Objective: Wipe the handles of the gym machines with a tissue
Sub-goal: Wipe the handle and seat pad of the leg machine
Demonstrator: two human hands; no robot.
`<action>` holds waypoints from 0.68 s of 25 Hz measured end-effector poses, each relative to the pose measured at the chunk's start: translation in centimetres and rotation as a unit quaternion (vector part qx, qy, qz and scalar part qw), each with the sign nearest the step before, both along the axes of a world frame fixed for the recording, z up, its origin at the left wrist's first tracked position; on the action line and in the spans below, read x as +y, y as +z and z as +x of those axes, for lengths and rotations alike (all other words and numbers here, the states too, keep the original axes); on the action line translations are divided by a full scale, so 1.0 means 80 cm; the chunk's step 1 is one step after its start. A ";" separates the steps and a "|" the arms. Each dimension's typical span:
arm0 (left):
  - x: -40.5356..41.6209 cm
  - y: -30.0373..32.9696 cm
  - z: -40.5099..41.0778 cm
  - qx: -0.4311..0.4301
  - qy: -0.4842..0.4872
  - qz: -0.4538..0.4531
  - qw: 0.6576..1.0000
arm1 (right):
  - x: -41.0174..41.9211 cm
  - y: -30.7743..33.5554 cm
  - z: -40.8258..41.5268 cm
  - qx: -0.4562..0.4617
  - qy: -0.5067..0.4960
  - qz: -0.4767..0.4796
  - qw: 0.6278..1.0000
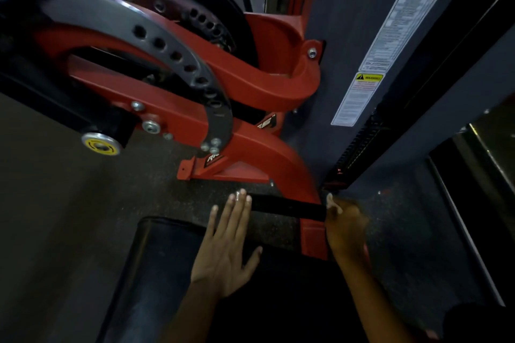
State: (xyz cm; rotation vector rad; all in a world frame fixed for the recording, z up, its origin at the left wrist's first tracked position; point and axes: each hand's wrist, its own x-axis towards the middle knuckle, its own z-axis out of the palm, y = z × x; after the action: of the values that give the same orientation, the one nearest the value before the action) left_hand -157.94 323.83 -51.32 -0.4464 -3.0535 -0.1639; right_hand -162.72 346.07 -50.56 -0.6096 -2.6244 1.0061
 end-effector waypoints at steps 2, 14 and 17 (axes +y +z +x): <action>0.002 -0.005 -0.005 -0.015 0.009 -0.007 1.000 | -0.025 -0.005 0.005 0.024 0.090 0.025 0.995; 0.002 -0.017 -0.019 -0.021 0.017 -0.020 0.999 | -0.120 -0.001 -0.016 0.035 0.351 0.107 0.930; 0.003 -0.015 -0.018 -0.019 0.020 -0.007 1.000 | -0.096 0.005 -0.025 0.002 0.352 0.159 0.923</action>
State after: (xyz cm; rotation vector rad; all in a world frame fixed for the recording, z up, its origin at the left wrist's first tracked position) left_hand -159.40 324.08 -52.53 -0.3859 -3.1003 -0.1517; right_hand -164.72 338.36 -50.19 0.4479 -2.9600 0.6863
